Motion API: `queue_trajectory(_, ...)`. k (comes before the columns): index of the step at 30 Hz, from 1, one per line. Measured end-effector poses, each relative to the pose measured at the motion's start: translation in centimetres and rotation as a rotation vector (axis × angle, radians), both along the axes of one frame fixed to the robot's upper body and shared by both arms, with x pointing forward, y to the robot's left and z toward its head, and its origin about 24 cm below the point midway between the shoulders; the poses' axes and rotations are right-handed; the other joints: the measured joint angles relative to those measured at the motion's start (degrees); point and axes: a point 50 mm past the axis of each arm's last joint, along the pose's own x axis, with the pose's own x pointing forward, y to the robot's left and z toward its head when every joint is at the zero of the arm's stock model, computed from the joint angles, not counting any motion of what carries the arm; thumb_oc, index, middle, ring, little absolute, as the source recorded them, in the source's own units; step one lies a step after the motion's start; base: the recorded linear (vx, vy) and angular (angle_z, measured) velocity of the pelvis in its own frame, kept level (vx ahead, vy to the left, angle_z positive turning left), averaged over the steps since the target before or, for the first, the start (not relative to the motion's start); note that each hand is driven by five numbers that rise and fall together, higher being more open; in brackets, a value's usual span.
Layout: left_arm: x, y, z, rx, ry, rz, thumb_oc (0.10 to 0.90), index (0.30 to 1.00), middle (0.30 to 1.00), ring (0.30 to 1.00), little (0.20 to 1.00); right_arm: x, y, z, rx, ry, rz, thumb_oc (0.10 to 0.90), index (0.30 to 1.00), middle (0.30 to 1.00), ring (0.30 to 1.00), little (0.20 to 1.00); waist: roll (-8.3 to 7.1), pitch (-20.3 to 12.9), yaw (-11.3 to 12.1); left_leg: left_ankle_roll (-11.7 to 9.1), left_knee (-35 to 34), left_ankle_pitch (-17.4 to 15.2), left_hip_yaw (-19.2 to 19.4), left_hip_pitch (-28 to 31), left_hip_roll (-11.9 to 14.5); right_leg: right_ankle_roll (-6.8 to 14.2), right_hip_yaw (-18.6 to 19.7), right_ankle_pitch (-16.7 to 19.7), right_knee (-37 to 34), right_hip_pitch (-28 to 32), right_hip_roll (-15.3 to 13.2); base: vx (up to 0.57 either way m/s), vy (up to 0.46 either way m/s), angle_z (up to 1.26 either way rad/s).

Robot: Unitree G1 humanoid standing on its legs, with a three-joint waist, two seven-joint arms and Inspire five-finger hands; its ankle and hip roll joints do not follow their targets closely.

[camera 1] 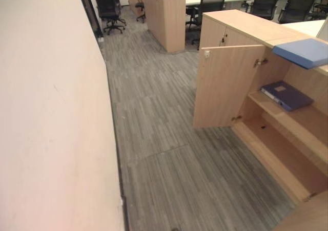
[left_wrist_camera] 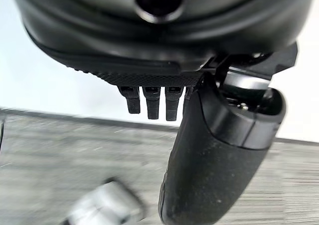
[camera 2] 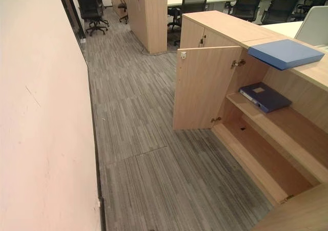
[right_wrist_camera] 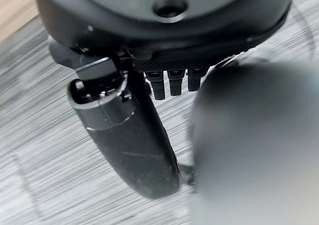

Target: Put the empty folder in the office cabinet

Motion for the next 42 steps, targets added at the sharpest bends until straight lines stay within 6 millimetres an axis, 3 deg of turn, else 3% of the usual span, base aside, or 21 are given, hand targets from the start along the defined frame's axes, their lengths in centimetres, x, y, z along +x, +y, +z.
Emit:
queue_trajectory(3,-0.8,0.0,0.0,-0.003,0.023,-0.006,0.800,0.900,0.900,0.900,0.900,1.2,0.5,0.1,0.024,-0.044,0.014,0.800,0.900,0.900,0.900,0.900,0.89,0.1,-0.5,1.7,0.4,-1.6,-1.4,2.4,1.4,0.5,1.9,-6.4,4.0,-3.3,5.8,0.22,0.058,-0.04)
queue_trajectory(5,-1.1,0.1,0.0,-0.003,0.032,0.000,0.800,0.900,0.900,0.900,0.900,2.5,1.0,0.4,0.039,-0.087,0.051,0.800,0.900,0.900,0.900,0.900,0.50,1.3,-2.0,2.4,1.5,-2.3,-1.5,1.7,2.0,0.5,-0.3,-7.5,4.2,-9.3,9.9,0.26,0.016,-0.03)
queue_trajectory(7,-1.8,-0.4,-0.1,-0.019,0.062,0.005,0.800,0.900,0.900,0.900,0.900,5.8,1.5,1.2,0.054,-0.187,0.066,0.800,0.900,0.900,0.900,0.900,1.08,4.3,-4.9,0.3,3.4,-4.9,-1.0,2.5,3.4,0.2,-4.9,-5.7,-1.4,-15.4,16.8,0.27,-0.043,-0.06)
queue_trajectory(9,-2.2,-0.1,0.0,-0.017,0.079,0.023,0.800,0.900,0.900,0.900,0.900,6.2,1.9,1.3,0.066,-0.207,0.061,0.800,0.900,0.900,0.900,0.900,-0.44,5.0,-6.0,0.2,3.3,-5.8,-1.4,3.5,2.1,-0.6,-8.6,-2.5,-5.2,-18.3,18.2,0.33,-0.120,0.33)
queue_trajectory(10,-2.6,0.0,0.0,-0.020,0.070,0.048,0.800,0.900,0.900,0.900,0.900,6.0,1.7,1.3,0.068,-0.205,0.034,0.800,0.900,0.900,0.900,0.900,-1.75,5.2,-5.9,0.8,3.2,-6.6,-1.6,4.6,0.3,-1.0,-16.0,-1.4,-9.4,-19.2,17.4,0.26,-0.108,0.39)
queue_trajectory(13,-3.1,0.2,0.1,-0.020,0.064,0.053,0.800,0.900,0.900,0.900,0.900,5.4,1.5,1.1,0.068,-0.182,0.003,0.800,0.900,0.900,0.900,0.900,-1.44,5.0,-5.0,1.2,1.8,-7.5,-1.9,6.5,0.1,-2.5,-22.9,0.3,-12.1,-18.0,18.2,0.28,-0.114,0.09)
queue_trajectory(16,-4.5,0.2,0.2,-0.019,0.107,0.052,0.800,0.900,0.900,0.900,0.900,4.5,1.4,0.8,0.065,-0.147,-0.008,0.800,0.900,0.900,0.900,0.900,-0.71,4.5,-3.4,-1.1,1.3,-8.3,-0.1,8.7,0.9,-6.9,-28.5,0.5,-12.8,-15.1,20.0,0.39,-0.101,-0.56)
queue_trajectory(17,-5.6,0.0,0.3,-0.027,0.144,0.068,0.800,0.900,0.900,0.900,0.900,4.2,1.2,0.7,0.059,-0.137,-0.006,0.800,0.900,0.900,0.900,0.900,-0.19,3.6,-3.6,-3.1,2.1,-9.5,-1.8,9.0,1.8,-11.0,-27.4,1.2,-13.0,-14.4,20.4,0.31,-0.130,-0.67)
queue_trajectory(19,-5.1,0.0,0.2,-0.029,0.140,0.066,0.800,0.900,0.900,0.900,0.900,2.8,0.6,0.5,0.042,-0.104,-0.021,0.800,0.900,0.900,0.900,0.900,0.13,2.7,-4.5,-4.3,4.8,-10.1,-4.1,8.6,1.9,-16.0,-27.6,0.9,-14.2,-13.3,20.9,0.33,-0.140,-0.02)
queue_trajectory(21,-3.7,-0.2,0.0,-0.033,0.121,0.062,0.800,0.900,0.900,0.900,0.900,1.5,-0.5,0.4,0.033,-0.078,-0.121,0.800,0.900,0.900,0.900,0.900,1.79,1.4,-5.4,-5.1,8.9,-12.4,-4.0,7.9,4.0,-15.1,-28.3,-0.7,-14.5,-11.8,23.1,0.19,-0.105,0.00)
queue_trajectory(24,-0.8,-0.2,-0.1,-0.016,0.054,0.022,0.800,0.900,0.900,0.900,0.900,1.3,-0.9,0.5,0.034,-0.103,-0.247,0.800,0.900,0.900,0.900,0.900,0.90,1.0,-6.9,-7.7,25.7,-13.6,-0.9,3.3,5.4,-14.1,-26.7,-1.9,-17.5,-7.5,26.2,0.30,-0.206,-0.20)
queue_trajectory(25,-0.8,-0.2,-0.1,-0.016,0.054,0.022,0.800,0.900,0.900,0.900,0.900,1.3,-0.9,0.5,0.034,-0.103,-0.247,0.800,0.900,0.900,0.900,0.900,0.90,1.0,-6.9,-7.7,25.7,-13.6,-0.9,3.3,5.4,-14.1,-26.7,-1.9,-17.5,-7.5,26.2,0.15,-0.125,-0.51)
queue_trajectory(26,0.4,-0.3,-0.1,-0.012,0.004,0.012,0.800,0.900,0.900,0.900,0.900,1.5,-0.8,0.5,0.038,-0.120,-0.273,0.800,0.900,0.900,0.900,0.900,-0.07,0.9,-6.7,-12.5,40.0,-10.6,1.2,-2.4,6.5,-14.1,-24.7,-2.0,-20.0,-4.6,28.1,0.14,-0.096,-0.68)
queue_trajectory(27,1.0,-0.4,-0.1,-0.011,-0.024,0.025,0.800,0.900,0.900,0.900,0.900,1.3,-0.7,0.4,0.038,-0.118,-0.270,0.800,0.900,0.900,0.900,0.900,-0.80,0.5,-6.4,-15.8,46.2,-7.3,1.0,-4.8,6.8,-14.8,-23.1,-2.5,-20.8,-3.4,28.8,0.21,-0.061,-0.86)
queue_trajectory(28,1.7,-0.3,0.0,-0.009,-0.059,0.026,0.800,0.900,0.900,0.900,0.900,0.9,-0.6,0.3,0.033,-0.113,-0.271,0.800,0.900,0.900,0.900,0.900,-1.70,-0.1,-6.8,-17.0,52.0,-6.3,0.8,-8.3,7.7,-14.8,-22.3,-2.5,-21.6,-2.6,29.7,0.28,-0.042,-0.59)
queue_trajectory(29,2.6,-0.3,0.1,-0.005,-0.091,0.007,0.800,0.900,0.900,0.900,0.900,1.0,-0.5,0.3,0.028,-0.113,-0.273,0.800,0.900,0.900,0.900,0.900,-1.78,-0.2,-6.7,-15.6,53.5,-8.2,0.9,-10.2,8.3,-15.3,-20.5,-2.4,-21.8,-2.3,30.3,0.23,-0.006,-0.69)
queue_trajectory(31,4.1,-0.6,0.3,-0.005,-0.138,-0.054,0.800,0.900,0.900,0.900,0.900,2.0,-0.3,0.5,0.026,-0.128,-0.263,0.800,0.900,0.900,0.900,0.900,-3.22,1.7,-5.0,-12.7,48.5,-12.3,0.7,-14.6,9.8,-15.9,-15.3,-1.7,-23.1,-1.6,30.9,0.24,0.111,-1.47)
queue_trajectory(32,4.5,-0.7,0.3,-0.004,-0.147,-0.062,0.800,0.900,0.900,0.900,0.900,2.9,0.0,0.6,0.031,-0.151,-0.232,0.800,0.900,0.900,0.900,0.900,-3.82,2.7,-5.0,-11.8,36.2,-11.8,0.1,-17.6,12.7,-14.7,-11.4,-1.7,-24.1,-0.8,31.3,0.32,0.172,-1.59)
queue_trajectory(35,4.8,-0.3,0.5,0.015,-0.152,-0.069,0.800,0.900,0.900,0.900,0.900,2.3,0.2,0.4,0.026,-0.123,-0.205,0.800,0.900,0.900,0.900,0.900,-3.10,4.8,-4.7,-14.3,13.8,-2.4,-7.3,-17.0,15.4,-14.0,-7.1,-1.0,-25.4,1.3,31.9,0.10,0.105,-0.95)
queue_trajectory(40,5.1,-0.9,0.4,0.048,-0.117,-0.271,0.800,0.900,0.900,0.900,0.900,0.6,-0.6,0.3,-0.007,-0.061,-0.198,0.800,0.900,0.900,0.900,0.900,-0.12,6.4,-4.9,-17.0,2.1,7.0,-16.0,-16.0,18.1,-12.1,-1.1,-0.7,-26.2,3.6,32.8,0.15,0.196,-0.66)
queue_trajectory(42,5.1,-1.4,0.4,0.044,-0.123,-0.285,0.800,0.900,0.900,0.900,0.900,0.9,-1.0,0.4,-0.015,-0.073,-0.211,0.800,0.900,0.900,0.900,0.900,1.48,6.9,-3.9,-16.2,1.3,7.7,-19.8,-12.0,17.9,-10.5,5.8,0.7,-27.6,4.9,32.6,0.19,0.288,-1.43)
